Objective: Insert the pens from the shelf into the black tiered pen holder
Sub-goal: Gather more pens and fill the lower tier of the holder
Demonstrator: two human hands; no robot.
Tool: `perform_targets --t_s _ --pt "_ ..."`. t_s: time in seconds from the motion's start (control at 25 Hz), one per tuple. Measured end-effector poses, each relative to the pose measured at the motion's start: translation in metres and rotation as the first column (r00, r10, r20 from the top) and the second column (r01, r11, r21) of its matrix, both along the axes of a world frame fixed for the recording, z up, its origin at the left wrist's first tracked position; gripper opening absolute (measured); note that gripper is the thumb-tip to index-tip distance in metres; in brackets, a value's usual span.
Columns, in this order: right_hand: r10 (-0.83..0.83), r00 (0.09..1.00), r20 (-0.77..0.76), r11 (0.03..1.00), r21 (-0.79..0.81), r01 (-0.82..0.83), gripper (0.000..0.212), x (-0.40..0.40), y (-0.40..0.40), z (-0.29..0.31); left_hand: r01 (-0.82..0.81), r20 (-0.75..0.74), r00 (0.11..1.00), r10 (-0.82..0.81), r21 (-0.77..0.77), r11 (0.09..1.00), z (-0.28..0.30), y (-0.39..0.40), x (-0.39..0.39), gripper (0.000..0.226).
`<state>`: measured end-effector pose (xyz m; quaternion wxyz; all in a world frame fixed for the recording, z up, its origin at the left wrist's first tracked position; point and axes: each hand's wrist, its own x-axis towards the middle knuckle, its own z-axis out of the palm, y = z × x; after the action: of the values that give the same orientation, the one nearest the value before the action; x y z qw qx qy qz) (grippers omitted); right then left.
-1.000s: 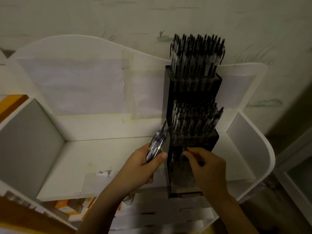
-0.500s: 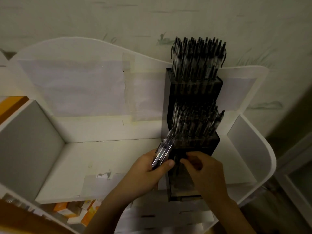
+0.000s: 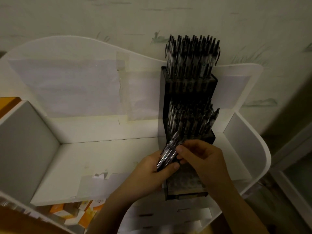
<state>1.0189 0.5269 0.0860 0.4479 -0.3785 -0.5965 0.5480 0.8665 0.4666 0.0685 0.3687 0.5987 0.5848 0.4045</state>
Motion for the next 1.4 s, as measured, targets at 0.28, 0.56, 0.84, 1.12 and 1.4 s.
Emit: perform_targets --t_s 0.28,0.56,0.84,1.12,1.4 --pt "-0.022 1.0 -0.003 0.998 -0.056 0.021 0.01 0.001 0.0 0.009 -0.021 0.012 1.0 0.021 0.022 1.0 -0.003 0.005 0.001 0.008" --pt "-0.101 0.992 -0.073 0.988 -0.123 0.092 0.013 0.013 0.005 0.026 -0.074 0.036 0.997 0.074 -0.01 0.997 -0.006 0.007 -0.003 0.016" --pt "-0.314 0.941 0.127 0.925 0.263 0.274 0.017 0.031 0.011 0.032 -0.184 -0.006 0.983 0.184 0.039 0.982 -0.01 0.009 -0.01 0.027" --pt "-0.364 0.876 0.317 0.852 0.492 0.176 0.021 0.019 0.021 -0.039 -0.182 0.01 0.983 0.182 0.044 0.982 -0.007 0.007 -0.009 0.027" --pt "-0.349 0.849 0.397 0.845 0.525 0.102 0.02 0.014 0.027 -0.092 -0.183 0.012 0.983 0.183 0.032 0.983 -0.008 0.007 -0.01 0.025"
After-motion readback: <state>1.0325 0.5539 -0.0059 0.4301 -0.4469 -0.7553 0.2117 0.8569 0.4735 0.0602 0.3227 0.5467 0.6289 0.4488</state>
